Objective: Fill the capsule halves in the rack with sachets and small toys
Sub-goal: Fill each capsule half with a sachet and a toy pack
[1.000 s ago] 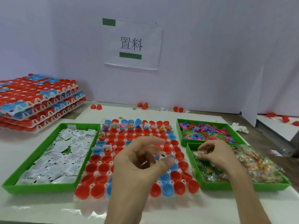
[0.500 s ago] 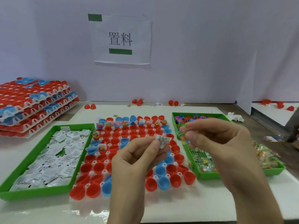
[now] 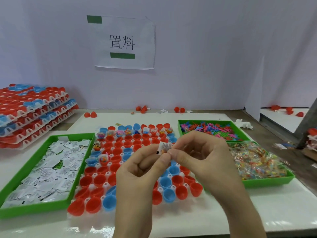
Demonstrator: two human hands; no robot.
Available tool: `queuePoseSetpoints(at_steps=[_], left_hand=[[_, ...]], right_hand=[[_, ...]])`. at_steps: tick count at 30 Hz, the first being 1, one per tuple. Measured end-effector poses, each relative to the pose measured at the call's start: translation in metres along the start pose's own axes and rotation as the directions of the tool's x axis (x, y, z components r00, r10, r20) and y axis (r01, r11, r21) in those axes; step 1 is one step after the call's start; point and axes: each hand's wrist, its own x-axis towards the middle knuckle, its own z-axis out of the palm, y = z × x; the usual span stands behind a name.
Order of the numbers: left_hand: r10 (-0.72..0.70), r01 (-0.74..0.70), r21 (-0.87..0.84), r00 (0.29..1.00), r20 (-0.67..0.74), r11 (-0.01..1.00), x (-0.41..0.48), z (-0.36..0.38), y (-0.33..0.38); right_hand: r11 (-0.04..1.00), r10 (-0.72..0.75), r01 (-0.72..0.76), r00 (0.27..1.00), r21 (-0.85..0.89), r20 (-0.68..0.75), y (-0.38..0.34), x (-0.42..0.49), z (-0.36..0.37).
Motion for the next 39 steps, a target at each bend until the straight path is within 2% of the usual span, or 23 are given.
queuePoseSetpoints(at_steps=[1,2,3,5,6,8,11,14,18,21,24,27,29,30,33,39], left_hand=[[0.003,-0.003,-0.009,1.0,-0.015,1.0,0.001,-0.002,0.0],[0.008,-0.009,-0.016,1.0,-0.028,1.0,0.001,-0.004,0.0],[0.014,-0.014,-0.018,0.999,-0.04,1.0,0.001,-0.006,0.0],[0.016,-0.017,-0.021,0.999,-0.048,1.0,0.002,-0.009,-0.002],[0.011,-0.012,-0.024,0.999,-0.045,1.0,0.002,-0.01,-0.002],[0.0,-0.002,-0.033,0.999,-0.04,0.999,0.004,-0.01,-0.003],[-0.005,0.004,-0.032,0.999,-0.049,0.999,0.006,-0.009,-0.004],[0.002,-0.003,-0.028,0.999,-0.054,1.0,0.006,-0.01,-0.003],[0.009,-0.01,-0.016,0.999,-0.044,1.0,0.005,-0.015,-0.001],[0.002,-0.003,-0.024,0.999,-0.053,1.0,0.007,-0.02,0.0],[-0.002,0.0,-0.031,0.998,-0.058,1.0,0.008,-0.021,0.001],[-0.009,0.009,-0.006,0.998,-0.063,1.0,0.008,-0.021,0.0],[-0.02,0.021,0.001,0.997,-0.069,1.0,0.007,-0.022,-0.001],[-0.022,0.022,-0.005,0.998,-0.066,1.0,0.006,-0.022,-0.001],[0.005,-0.004,0.02,1.0,-0.021,1.0,0.002,-0.021,0.002],[0.081,-0.094,0.135,0.992,0.1,0.986,-0.001,-0.013,0.006]], right_hand=[[1.0,-0.001,0.001,1.0,0.021,0.026,0.004,0.003,-0.009],[0.999,0.013,-0.012,1.0,0.049,-0.019,0.011,0.009,-0.02],[0.998,0.042,-0.037,0.991,0.049,-0.124,0.022,0.02,-0.033],[0.986,0.123,-0.153,0.936,-0.066,-0.329,0.049,0.052,-0.058],[0.958,0.164,-0.235,0.919,-0.163,-0.359,0.065,0.07,-0.067],[0.849,0.27,-0.364,0.922,-0.382,-0.279,0.097,0.104,-0.078],[0.689,0.387,-0.367,0.915,-0.625,-0.11,0.134,0.134,-0.077],[0.65,0.471,-0.333,0.882,-0.683,0.019,0.151,0.144,-0.063],[0.631,0.478,-0.332,0.878,-0.701,0.014,0.154,0.148,-0.055],[0.675,0.431,-0.367,0.9,-0.64,-0.061,0.151,0.146,-0.057],[0.795,0.309,-0.362,0.932,-0.487,-0.189,0.131,0.136,-0.058],[0.957,0.222,-0.26,0.942,-0.13,-0.252,0.094,0.107,-0.057],[0.985,0.16,-0.143,0.965,0.097,-0.206,0.065,0.072,-0.05],[0.984,0.119,-0.091,0.976,0.155,-0.181,0.053,0.053,-0.045],[0.984,0.024,0.0,0.991,0.178,-0.133,0.023,0.013,-0.02],[0.995,-0.023,0.023,1.0,0.094,0.001,0.0,0.003,0.003]])
